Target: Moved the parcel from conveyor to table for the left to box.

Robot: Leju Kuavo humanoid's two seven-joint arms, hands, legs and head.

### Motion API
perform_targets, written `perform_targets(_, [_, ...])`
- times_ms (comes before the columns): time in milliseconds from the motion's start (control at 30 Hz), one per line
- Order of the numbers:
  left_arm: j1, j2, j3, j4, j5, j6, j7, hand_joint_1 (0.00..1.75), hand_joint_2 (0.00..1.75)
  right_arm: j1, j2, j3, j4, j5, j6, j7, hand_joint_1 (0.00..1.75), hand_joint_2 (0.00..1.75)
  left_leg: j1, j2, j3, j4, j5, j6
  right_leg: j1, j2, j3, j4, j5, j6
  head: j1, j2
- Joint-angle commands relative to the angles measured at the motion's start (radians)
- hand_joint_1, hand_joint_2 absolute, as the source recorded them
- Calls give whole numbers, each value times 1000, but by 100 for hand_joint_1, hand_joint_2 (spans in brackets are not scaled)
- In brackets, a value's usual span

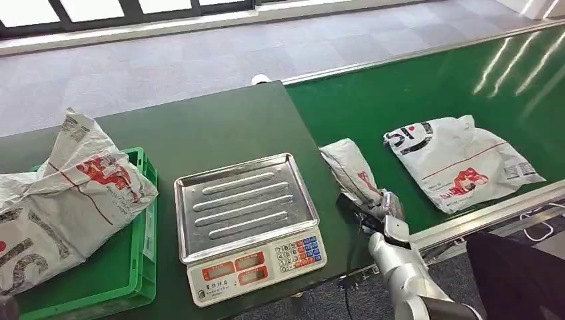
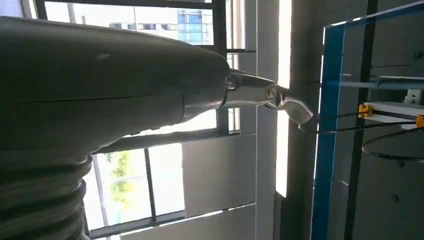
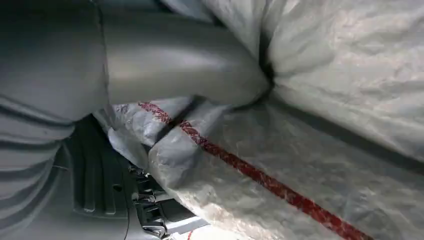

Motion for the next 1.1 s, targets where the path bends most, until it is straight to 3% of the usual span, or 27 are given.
perform_targets(33, [-27, 27, -35, 49, 3, 4, 3, 0, 175, 38, -3, 14, 84, 6, 12, -1, 175, 175, 1, -4, 0, -2, 2, -1, 1, -3, 1, -2, 1, -1, 0, 0])
perform_targets(233, [-22, 30, -40, 44, 1, 15, 3, 0, 175, 54, 10, 15, 30, -1, -20, -12, 175, 175, 1, -4, 0, -2, 1, 0, 1, -3, 1, -2, 0, -1, 0, 0])
perform_targets(300, [-7, 29, -41, 32, -7, 28, 3, 0, 175, 74, 37, 13, -66, -15, -55, -22, 175, 175, 1, -5, -1, -3, 2, -1, 1, -3, 1, -3, 1, -1, 0, 0])
perform_targets(400, [18, 34, -40, 26, -33, 49, 3, 0, 175, 146, 96, 26, -331, -44, -21, -26, 175, 175, 0, -4, -1, -2, 1, -1, 0, -2, -1, -1, 0, -1, 0, 0])
perform_targets(500, [47, 43, -38, -1, -34, 75, 3, 0, 175, 183, 163, 12, -581, -106, -117, -40, 175, 175, 0, -3, -2, -1, 0, -1, 0, -1, 1, 0, -1, -1, 0, 0])
perform_targets(600, [55, 26, -17, -15, -10, 52, 3, 0, 175, 232, 247, -8, -929, -328, -390, -232, 175, 175, -1, 0, -6, 0, -1, -1, -1, 3, -5, 4, -1, -2, 0, 0])
perform_targets(633, [42, 11, -5, -1, 0, 21, 3, 0, 175, 260, 278, -11, -1065, -492, -467, -332, 175, 175, -2, 1, -9, 1, -1, -1, -2, 3, -8, 6, -1, -3, 0, 0])
perform_targets(667, [3, -16, 19, 62, 90, -108, 3, 0, 175, 150, 360, -215, -1290, -743, -650, -583, 175, 175, -2, -1, -11, 1, 0, -2, -2, 1, -11, 6, -1, -2, 0, 0])
perform_targets(700, [-29, -64, 73, 107, 72, -175, 3, 0, 175, 156, 360, -209, -1375, -762, -650, -810, 175, 175, -2, -2, -13, 1, 0, -2, -2, 0, -12, 7, -2, -3, 0, 0])
perform_targets(733, [-87, -78, 84, 213, 43, -137, 3, 0, 175, 169, 360, -146, -1527, -709, -650, -746, 175, 175, -5, -4, -17, 3, 1, -2, -5, -2, -18, 12, -2, -2, 0, 0])
perform_targets(800, [-117, -76, 95, 255, 44, -124, 3, 0, 175, 166, 360, -98, -1591, -664, -650, -712, 175, 175, -6, -9, -17, 3, 2, -2, -6, -6, -18, 12, -3, -2, -1, 0])
perform_targets(900, [-100, -82, 120, 246, 57, -130, 3, 0, 175, 133, 360, -47, -1603, -691, -650, -767, 175, 175, -4, -11, -15, 1, 3, -2, -4, -8, -13, 8, -2, -3, 2, 0])
perform_targets(967, [-73, -88, 131, 227, 56, -129, 3, 0, 175, 115, 360, -13, -1579, -704, -650, -797, 175, 175, -4, 0, -11, 0, 1, -3, -4, 2, -13, 8, -1, -4, 2, 0])
perform_targets(1000, [-68, -92, 134, 224, 58, -133, 3, 0, 175, 110, 360, -2, -1567, -682, -650, -796, 175, 175, -3, 0, -12, 0, 1, -3, -3, -1, -12, 7, -1, -4, 2, 0])
perform_targets(1100, [-55, -104, 141, 212, 58, -144, 3, 0, 175, 166, 357, 243, -1664, -456, -650, -580, 175, 175, -4, 0, -12, 0, 2, -4, -4, 1, -13, 8, -1, -4, 2, 0])
